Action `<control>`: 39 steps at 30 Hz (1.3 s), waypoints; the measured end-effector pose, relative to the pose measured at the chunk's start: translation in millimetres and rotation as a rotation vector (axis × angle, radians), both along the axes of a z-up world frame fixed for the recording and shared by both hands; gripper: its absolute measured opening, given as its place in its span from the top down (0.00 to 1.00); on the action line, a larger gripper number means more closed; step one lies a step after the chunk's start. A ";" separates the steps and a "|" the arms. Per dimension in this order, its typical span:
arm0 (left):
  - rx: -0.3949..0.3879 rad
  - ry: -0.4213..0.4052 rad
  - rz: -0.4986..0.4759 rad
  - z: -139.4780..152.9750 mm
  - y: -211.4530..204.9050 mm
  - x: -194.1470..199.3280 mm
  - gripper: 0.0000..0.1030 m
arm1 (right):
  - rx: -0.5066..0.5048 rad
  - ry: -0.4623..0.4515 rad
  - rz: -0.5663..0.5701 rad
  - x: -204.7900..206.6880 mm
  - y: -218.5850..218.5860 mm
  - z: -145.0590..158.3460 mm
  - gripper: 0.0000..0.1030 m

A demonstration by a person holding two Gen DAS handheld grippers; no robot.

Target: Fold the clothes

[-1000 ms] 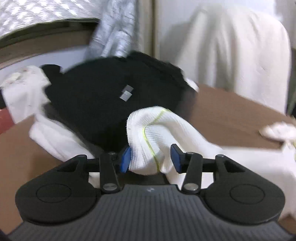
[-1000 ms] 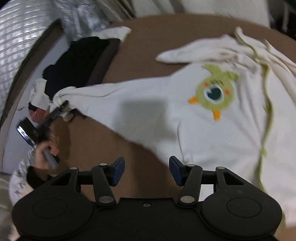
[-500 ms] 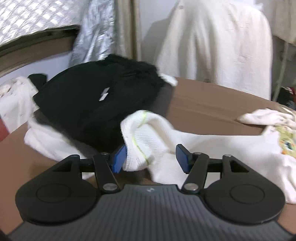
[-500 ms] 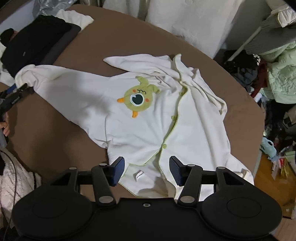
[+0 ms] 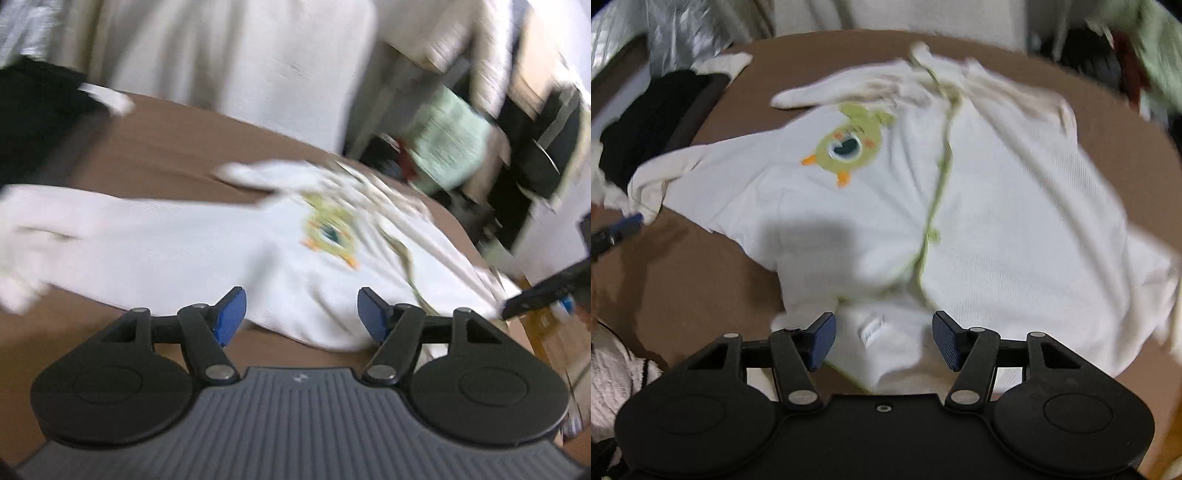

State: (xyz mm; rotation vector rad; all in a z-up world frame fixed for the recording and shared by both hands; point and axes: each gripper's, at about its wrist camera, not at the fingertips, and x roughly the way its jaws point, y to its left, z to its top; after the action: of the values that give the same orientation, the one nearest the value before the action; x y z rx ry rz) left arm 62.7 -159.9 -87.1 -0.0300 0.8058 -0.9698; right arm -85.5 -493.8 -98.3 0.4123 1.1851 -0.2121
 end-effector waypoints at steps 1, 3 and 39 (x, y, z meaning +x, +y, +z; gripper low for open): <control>0.046 -0.016 -0.061 -7.7 -19.4 -10.9 0.36 | 0.039 0.012 -0.058 -11.5 -5.2 -13.4 0.39; 0.139 -0.050 -0.182 -22.8 -57.9 -32.9 0.36 | 0.113 0.018 -0.161 -35.1 -11.3 -35.2 0.39; 0.238 0.137 -0.042 -31.8 -111.8 -123.9 0.96 | -0.103 -0.576 -0.056 -156.7 41.0 -54.0 0.94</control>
State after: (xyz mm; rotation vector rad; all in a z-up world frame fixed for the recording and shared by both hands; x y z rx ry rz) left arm -61.2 -271.7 -118.9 0.1282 1.0478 -0.9127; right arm -242.2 -452.8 -152.4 0.3820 0.5956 -0.1852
